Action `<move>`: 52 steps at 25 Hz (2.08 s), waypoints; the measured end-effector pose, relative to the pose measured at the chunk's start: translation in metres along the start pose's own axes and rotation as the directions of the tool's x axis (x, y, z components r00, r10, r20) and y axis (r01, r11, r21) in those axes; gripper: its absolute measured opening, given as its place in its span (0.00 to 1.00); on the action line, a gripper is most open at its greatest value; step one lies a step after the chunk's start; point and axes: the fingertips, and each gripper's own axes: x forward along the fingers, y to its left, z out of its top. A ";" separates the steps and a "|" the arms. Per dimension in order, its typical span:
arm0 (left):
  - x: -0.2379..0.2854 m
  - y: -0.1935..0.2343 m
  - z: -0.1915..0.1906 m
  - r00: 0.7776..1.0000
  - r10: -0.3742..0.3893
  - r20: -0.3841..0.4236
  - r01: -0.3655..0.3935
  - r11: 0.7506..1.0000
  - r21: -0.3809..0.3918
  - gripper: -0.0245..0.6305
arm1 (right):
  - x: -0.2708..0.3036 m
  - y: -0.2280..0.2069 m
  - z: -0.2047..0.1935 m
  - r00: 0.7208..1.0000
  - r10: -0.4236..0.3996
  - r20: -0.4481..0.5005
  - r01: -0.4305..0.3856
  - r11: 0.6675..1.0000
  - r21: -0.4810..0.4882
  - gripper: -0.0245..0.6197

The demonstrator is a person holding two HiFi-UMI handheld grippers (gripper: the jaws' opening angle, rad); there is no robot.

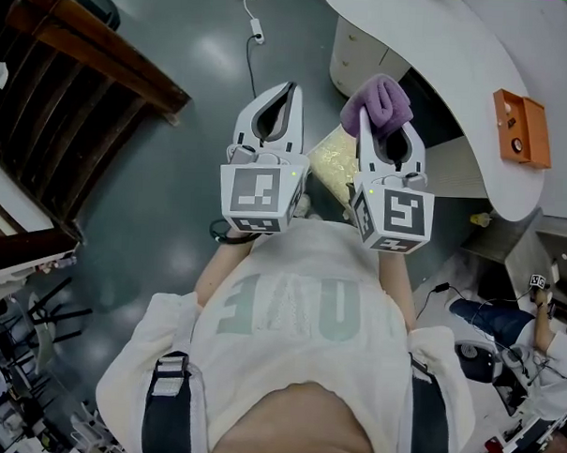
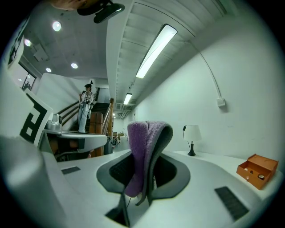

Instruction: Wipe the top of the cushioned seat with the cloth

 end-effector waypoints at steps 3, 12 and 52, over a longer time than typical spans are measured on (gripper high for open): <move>0.008 0.000 0.000 1.000 -0.016 -0.008 0.016 1.000 0.005 0.05 | 0.005 -0.002 0.001 1.000 -0.006 0.002 0.006 1.000 0.011 0.19; 0.052 0.008 -0.018 0.996 -0.087 -0.023 0.088 0.995 0.042 0.05 | 0.048 -0.006 -0.022 0.999 -0.004 -0.047 0.003 1.000 -0.021 0.19; 0.162 -0.018 -0.420 0.945 -0.098 -0.314 0.075 0.994 -0.083 0.05 | 0.132 -0.078 -0.499 0.809 0.112 -0.577 0.222 0.851 0.477 0.19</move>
